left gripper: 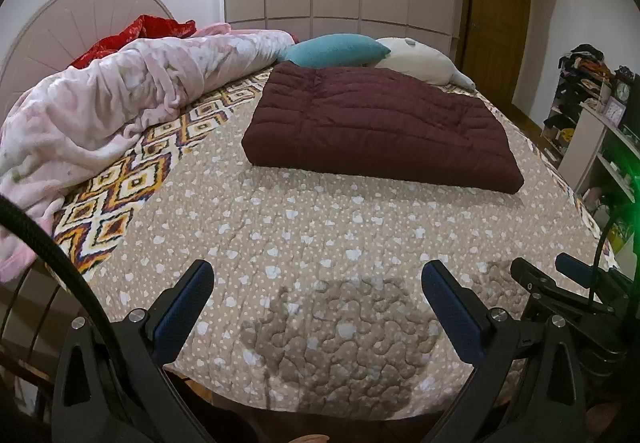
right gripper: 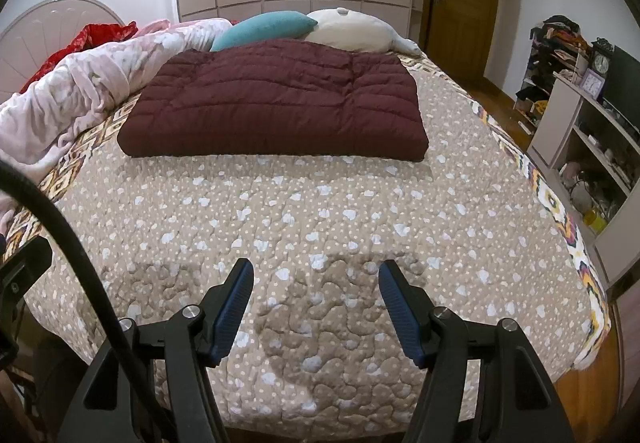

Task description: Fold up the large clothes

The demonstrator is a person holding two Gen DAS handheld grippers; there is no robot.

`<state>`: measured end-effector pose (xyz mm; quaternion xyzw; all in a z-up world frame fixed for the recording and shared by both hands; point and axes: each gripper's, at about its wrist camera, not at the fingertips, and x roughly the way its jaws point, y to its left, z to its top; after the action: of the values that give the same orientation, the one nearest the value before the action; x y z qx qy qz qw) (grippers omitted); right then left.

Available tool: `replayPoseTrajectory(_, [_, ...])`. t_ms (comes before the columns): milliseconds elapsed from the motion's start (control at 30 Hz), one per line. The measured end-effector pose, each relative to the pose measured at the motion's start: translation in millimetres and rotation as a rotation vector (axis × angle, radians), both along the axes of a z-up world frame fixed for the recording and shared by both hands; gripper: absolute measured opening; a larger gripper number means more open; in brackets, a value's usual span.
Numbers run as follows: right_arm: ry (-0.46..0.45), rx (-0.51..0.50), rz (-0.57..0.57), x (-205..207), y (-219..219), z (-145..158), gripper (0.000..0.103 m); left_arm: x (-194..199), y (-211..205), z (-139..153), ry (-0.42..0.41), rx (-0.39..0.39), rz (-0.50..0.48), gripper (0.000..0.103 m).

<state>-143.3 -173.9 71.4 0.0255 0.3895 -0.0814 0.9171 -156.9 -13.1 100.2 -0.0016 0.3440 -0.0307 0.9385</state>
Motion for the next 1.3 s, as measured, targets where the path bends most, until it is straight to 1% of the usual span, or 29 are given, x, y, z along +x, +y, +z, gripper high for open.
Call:
replayPoseTrajectory(733, [0.01,-0.011,-0.001,0,2,-5,0.07,1,6,-7,0.017,0.006,0.025,0.103])
replayPoseTrajectory(1000, [0.013,-0.08,-0.025,0,4,-8,0.07,4,11,-6,0.01,0.014,0.06,0.103])
replayPoseTrajectory(1300, [0.02,-0.085,-0.022,0,6,-8,0.071,4,9,-6,0.009,0.028,0.05,0.103])
